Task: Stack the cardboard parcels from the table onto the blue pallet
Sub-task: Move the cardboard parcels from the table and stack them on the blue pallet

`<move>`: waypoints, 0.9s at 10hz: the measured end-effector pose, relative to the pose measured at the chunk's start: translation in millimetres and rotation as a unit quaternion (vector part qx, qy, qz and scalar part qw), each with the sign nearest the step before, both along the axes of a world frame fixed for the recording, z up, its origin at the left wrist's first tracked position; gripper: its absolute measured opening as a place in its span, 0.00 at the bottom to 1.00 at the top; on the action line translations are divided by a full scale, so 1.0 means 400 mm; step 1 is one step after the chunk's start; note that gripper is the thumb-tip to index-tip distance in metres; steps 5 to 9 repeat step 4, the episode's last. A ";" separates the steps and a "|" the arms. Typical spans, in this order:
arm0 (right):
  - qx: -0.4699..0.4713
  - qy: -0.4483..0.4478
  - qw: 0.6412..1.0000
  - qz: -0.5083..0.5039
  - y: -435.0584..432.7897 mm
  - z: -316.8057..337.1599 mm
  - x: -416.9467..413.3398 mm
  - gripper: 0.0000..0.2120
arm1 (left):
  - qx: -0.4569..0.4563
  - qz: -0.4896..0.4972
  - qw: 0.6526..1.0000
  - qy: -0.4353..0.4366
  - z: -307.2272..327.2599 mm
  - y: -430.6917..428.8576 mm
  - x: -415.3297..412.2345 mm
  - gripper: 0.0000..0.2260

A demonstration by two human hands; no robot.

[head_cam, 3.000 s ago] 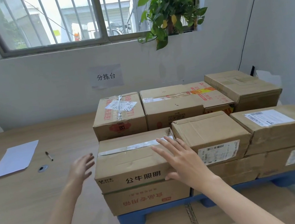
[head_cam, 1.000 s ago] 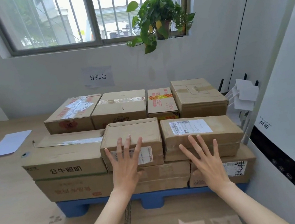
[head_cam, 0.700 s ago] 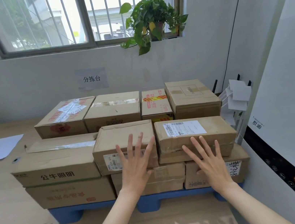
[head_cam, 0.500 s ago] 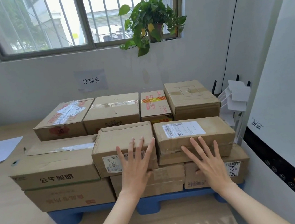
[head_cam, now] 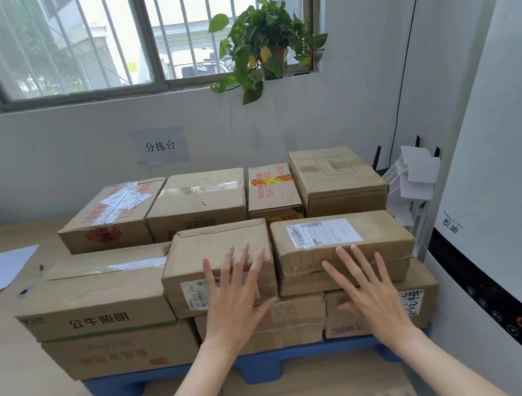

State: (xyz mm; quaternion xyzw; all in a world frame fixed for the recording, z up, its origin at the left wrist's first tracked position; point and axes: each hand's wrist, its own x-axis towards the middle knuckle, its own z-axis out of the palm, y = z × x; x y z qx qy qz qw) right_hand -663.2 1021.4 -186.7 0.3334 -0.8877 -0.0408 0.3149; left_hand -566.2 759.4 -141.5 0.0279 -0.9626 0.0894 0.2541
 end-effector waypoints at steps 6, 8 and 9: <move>-0.119 0.009 0.992 0.030 -0.119 0.131 0.044 0.20 | 0.084 0.023 0.995 0.055 0.076 -0.122 0.036 0.21; -0.119 0.009 0.992 0.030 -0.119 0.131 0.044 0.20 | 0.084 0.023 0.995 0.055 0.076 -0.122 0.036 0.21; -0.119 0.009 0.992 0.030 -0.119 0.131 0.044 0.20 | 0.084 0.023 0.995 0.055 0.076 -0.122 0.036 0.21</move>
